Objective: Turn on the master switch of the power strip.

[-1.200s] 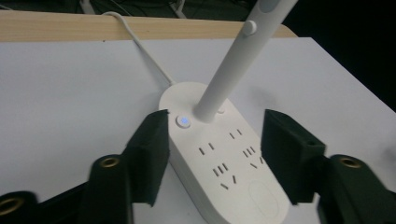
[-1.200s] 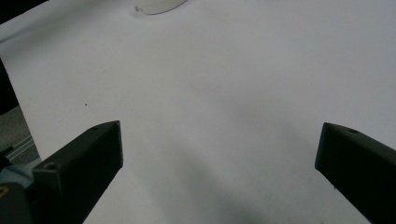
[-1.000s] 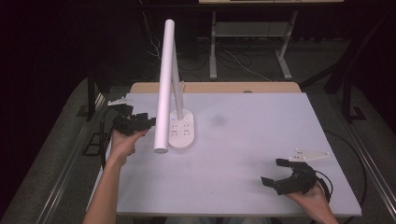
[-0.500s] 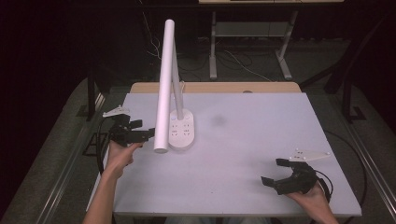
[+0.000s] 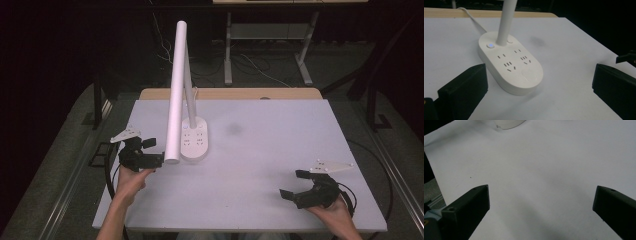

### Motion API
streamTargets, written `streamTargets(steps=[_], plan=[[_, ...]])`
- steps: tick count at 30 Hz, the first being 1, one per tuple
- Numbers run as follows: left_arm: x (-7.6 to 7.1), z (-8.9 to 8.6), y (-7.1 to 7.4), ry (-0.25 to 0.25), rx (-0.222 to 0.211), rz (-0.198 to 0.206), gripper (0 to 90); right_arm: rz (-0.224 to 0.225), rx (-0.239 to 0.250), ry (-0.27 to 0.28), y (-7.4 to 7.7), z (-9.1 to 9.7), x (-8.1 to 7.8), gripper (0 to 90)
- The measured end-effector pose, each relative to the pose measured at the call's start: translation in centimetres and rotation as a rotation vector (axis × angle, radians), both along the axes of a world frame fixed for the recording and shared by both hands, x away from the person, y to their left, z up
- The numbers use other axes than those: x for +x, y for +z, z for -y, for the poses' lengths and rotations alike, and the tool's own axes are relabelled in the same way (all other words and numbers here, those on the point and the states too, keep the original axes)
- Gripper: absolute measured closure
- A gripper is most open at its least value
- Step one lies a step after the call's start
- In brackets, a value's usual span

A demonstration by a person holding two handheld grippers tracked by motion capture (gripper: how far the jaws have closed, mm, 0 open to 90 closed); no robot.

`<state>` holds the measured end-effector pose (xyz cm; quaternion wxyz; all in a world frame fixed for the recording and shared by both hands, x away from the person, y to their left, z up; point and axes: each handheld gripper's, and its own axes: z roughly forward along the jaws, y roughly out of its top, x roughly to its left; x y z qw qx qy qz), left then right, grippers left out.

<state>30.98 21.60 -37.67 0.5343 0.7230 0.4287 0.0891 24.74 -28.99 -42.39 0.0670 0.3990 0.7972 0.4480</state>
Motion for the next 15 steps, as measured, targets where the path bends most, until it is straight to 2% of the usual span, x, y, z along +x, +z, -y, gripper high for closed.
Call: streamTargets(steps=[7,15], plan=[[-1.5,0.8,-0.9,-0.017,-0.005,0.010,0.0,-0.002,0.004,-0.003,0.0,0.1,-0.1,0.4],[-3.2,1.6,-2.2,-0.087,0.024,0.016,0.0,0.000,0.012,-0.010,0.0,0.1,-0.2,0.4]])
